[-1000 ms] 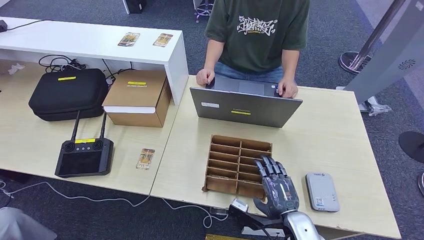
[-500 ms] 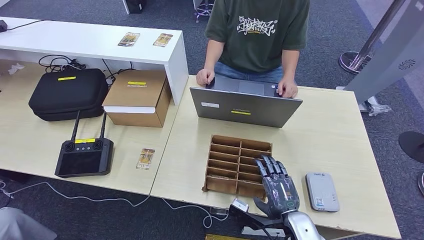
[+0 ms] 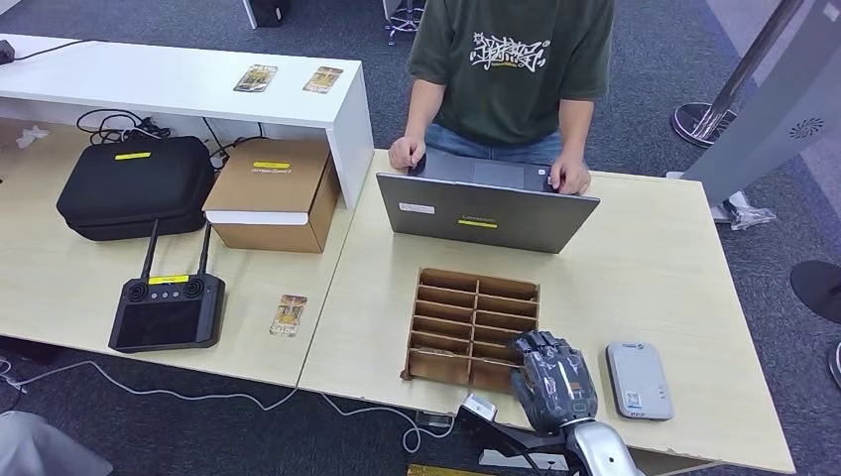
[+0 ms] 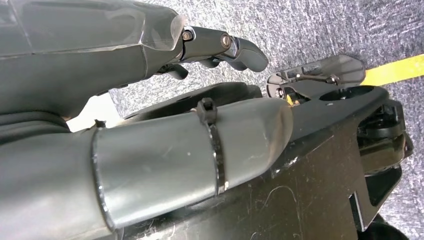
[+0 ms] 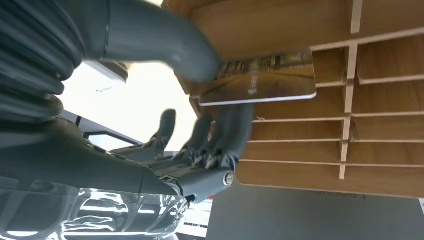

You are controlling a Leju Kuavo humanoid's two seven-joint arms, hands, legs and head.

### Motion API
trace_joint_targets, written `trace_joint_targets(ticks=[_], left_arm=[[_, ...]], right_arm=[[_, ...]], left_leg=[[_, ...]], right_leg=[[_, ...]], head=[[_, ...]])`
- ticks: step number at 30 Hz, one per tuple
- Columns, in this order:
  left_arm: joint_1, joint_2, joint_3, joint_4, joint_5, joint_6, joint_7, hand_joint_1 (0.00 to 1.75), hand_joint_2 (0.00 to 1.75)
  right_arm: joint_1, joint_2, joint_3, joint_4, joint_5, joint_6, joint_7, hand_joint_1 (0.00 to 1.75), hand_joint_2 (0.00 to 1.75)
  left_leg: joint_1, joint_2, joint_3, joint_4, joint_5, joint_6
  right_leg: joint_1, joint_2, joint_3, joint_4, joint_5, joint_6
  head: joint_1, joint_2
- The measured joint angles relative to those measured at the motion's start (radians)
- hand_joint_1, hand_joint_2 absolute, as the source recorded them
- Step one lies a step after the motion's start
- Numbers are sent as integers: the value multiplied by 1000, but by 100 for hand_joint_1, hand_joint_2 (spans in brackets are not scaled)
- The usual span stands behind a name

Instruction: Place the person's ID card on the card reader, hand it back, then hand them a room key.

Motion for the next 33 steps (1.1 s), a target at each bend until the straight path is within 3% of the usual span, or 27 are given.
trace_joint_targets(ticks=[10,19,33], left_arm=[[0,0,13,0,8,5,-2,0,0],[0,0,24,0,11,6,-3,0,0],[1,-1,33,0,15,10,-4,0,0]], right_arm=[[-7,0,-4,5,0,0,-3,151,175],[-17,0,-4,12,-3,-2,-4,175,175],[3,0,-37,-51,-10,-54,11,175,175]], left_leg=[[0,0,0,0,0,0],[0,0,0,0,0,0],[0,0,0,0,0,0]], right_leg=[[0,0,0,0,0,0],[0,0,0,0,0,0],[0,0,0,0,0,0]], head=[[0,0],[0,0],[0,0]])
